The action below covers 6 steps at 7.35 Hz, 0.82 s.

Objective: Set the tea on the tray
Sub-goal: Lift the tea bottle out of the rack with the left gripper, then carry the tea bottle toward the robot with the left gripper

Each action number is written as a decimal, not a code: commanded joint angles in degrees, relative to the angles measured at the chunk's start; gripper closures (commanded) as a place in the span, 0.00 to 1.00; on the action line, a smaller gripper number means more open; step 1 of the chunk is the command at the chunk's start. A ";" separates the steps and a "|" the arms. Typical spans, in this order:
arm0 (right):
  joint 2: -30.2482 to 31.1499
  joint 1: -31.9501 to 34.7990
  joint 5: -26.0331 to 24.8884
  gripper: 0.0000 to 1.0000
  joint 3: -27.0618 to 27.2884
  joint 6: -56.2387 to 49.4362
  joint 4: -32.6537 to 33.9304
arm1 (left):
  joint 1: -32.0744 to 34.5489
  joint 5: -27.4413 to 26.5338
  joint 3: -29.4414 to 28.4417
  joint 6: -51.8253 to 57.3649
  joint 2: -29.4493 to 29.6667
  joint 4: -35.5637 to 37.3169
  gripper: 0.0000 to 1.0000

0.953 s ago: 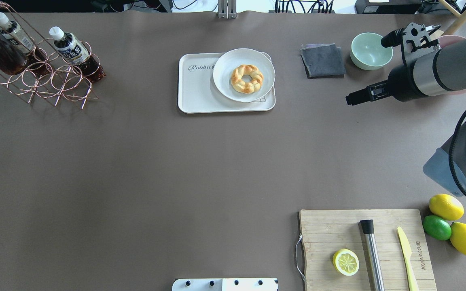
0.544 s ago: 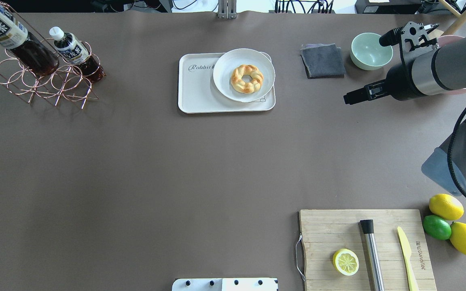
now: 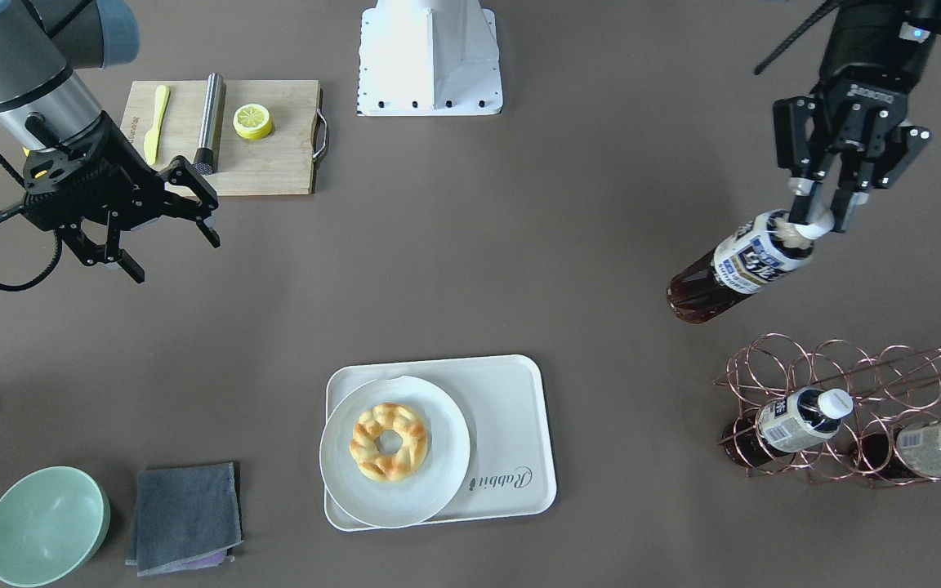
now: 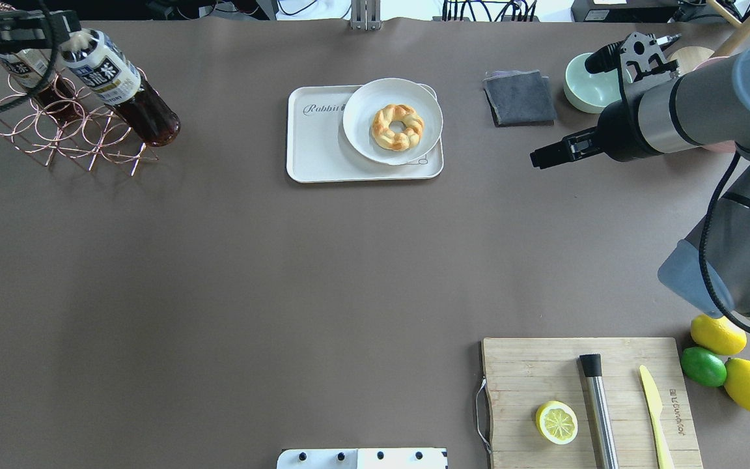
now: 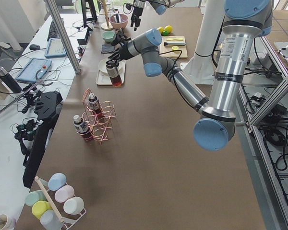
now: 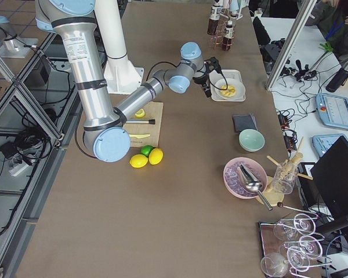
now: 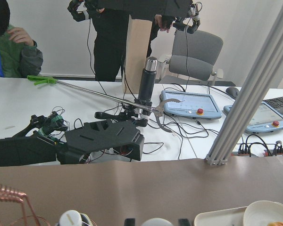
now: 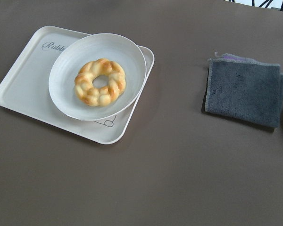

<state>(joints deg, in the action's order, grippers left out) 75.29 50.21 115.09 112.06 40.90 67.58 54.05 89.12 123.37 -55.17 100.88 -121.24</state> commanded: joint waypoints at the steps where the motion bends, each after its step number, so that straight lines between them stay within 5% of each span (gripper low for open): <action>1: -3.64 -2.83 -2.06 0.00 0.00 3.11 0.00 | -21.45 -20.50 2.24 -3.97 14.72 21.14 1.00; 6: -5.15 -4.07 -4.17 0.00 0.08 3.22 0.00 | -39.70 -39.43 -9.01 -9.33 24.01 25.53 1.00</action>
<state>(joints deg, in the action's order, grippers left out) 70.24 46.22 111.12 112.15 44.10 67.59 19.35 55.59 117.64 -62.48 122.76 -95.90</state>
